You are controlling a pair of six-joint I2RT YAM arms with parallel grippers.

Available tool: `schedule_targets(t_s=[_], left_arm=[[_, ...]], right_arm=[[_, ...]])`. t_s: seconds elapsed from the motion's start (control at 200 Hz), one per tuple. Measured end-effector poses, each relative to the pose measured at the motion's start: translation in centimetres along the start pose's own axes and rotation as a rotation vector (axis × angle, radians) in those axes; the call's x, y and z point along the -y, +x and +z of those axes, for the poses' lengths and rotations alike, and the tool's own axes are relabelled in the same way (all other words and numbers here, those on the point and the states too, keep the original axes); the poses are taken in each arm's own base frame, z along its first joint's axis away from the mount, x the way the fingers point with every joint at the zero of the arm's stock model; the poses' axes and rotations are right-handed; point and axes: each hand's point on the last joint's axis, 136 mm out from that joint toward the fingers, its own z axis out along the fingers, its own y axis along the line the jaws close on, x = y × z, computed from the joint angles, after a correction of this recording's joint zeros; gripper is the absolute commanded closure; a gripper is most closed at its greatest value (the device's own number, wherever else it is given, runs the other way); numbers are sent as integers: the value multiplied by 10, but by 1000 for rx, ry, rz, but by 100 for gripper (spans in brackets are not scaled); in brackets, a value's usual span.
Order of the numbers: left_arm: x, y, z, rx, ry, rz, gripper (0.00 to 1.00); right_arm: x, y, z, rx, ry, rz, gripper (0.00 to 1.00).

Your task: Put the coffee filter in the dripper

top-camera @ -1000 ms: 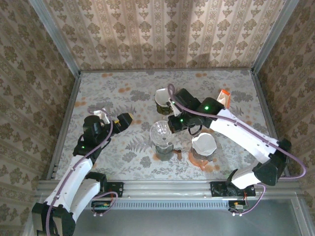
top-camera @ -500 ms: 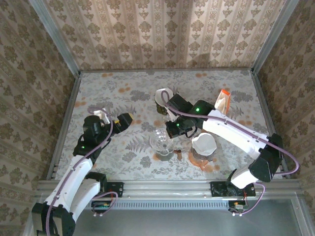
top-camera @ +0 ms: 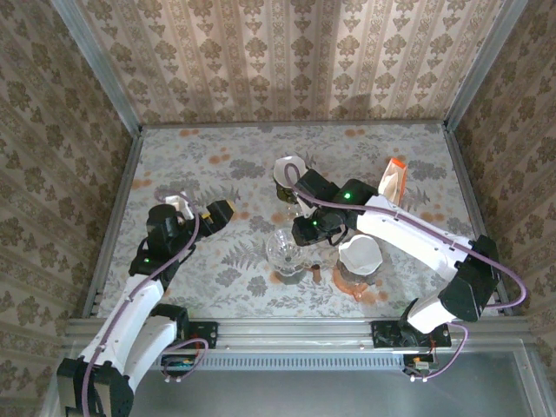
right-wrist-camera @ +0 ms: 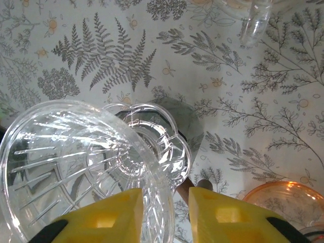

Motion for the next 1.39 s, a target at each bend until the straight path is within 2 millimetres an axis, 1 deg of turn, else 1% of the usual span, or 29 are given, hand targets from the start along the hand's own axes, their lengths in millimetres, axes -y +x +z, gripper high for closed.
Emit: schedule_targets(t_s=[0.1, 0.21, 0.265, 0.37, 0.435, 0.475, 0.535, 0.58, 0.64, 0.65, 0.665, 0.675, 0.705, 0.77, 0.845, 0.93, 0.985, 1.02, 1.055, 1.13, 1.28, 1.395], left_arm=[[0, 0, 0, 0, 0, -1, 0], [1, 1, 0, -4, 5, -6, 0], [1, 1, 0, -5, 8, -6, 0], [4, 0, 0, -4, 18, -3, 0], [6, 0, 0, -4, 28, 0, 0], [7, -1, 0, -3, 33, 2, 0], [9, -2, 0, 1, 44, 6, 0], [11, -3, 0, 4, 53, 7, 0], [14, -4, 0, 8, 65, 7, 0], [14, -4, 0, 8, 65, 6, 0], [15, -5, 0, 9, 69, 6, 1], [15, -5, 0, 10, 72, 5, 1], [16, -5, 0, 11, 75, 3, 2], [16, -5, 0, 11, 80, -1, 3], [15, -4, 2, 4, 81, -6, 3], [13, -2, 4, -8, 78, -15, 3], [12, -2, 5, -11, 75, -18, 3], [11, -2, 5, -11, 74, -19, 3], [11, -2, 5, -10, 72, -20, 3], [10, -3, 4, -9, 72, -22, 3], [7, -4, 5, -7, 65, -28, 3], [3, -3, 8, -17, 52, -38, 2]], right_arm=[[1, -1, 0, 6, 8, 4, 47], [2, -2, -3, 18, 8, 6, 40], [2, -4, -8, 36, 8, 3, 38], [3, -14, -27, 109, 19, -10, 34], [7, -25, -45, 181, 34, -7, 33], [13, -30, -58, 227, 50, 6, 33], [32, -39, -78, 302, 89, 49, 33], [54, -46, -92, 354, 135, 100, 33], [90, -56, -107, 430, 206, 189, 34], [94, -56, -109, 437, 215, 199, 34], [106, -58, -111, 454, 239, 228, 35], [110, -59, -112, 458, 247, 238, 35], [131, -60, -114, 475, 292, 286, 37], [170, -60, -109, 486, 374, 376, 40], [213, -56, -93, 454, 458, 474, 44], [249, -54, -67, 396, 513, 554, 54], [271, -53, -50, 357, 553, 595, 56], [281, -51, -40, 336, 575, 613, 57], [287, -49, -32, 316, 594, 624, 58], [294, -47, -20, 296, 616, 639, 58], [300, -40, -10, 295, 637, 681, 62], [302, -28, -1, 280, 648, 715, 63]])
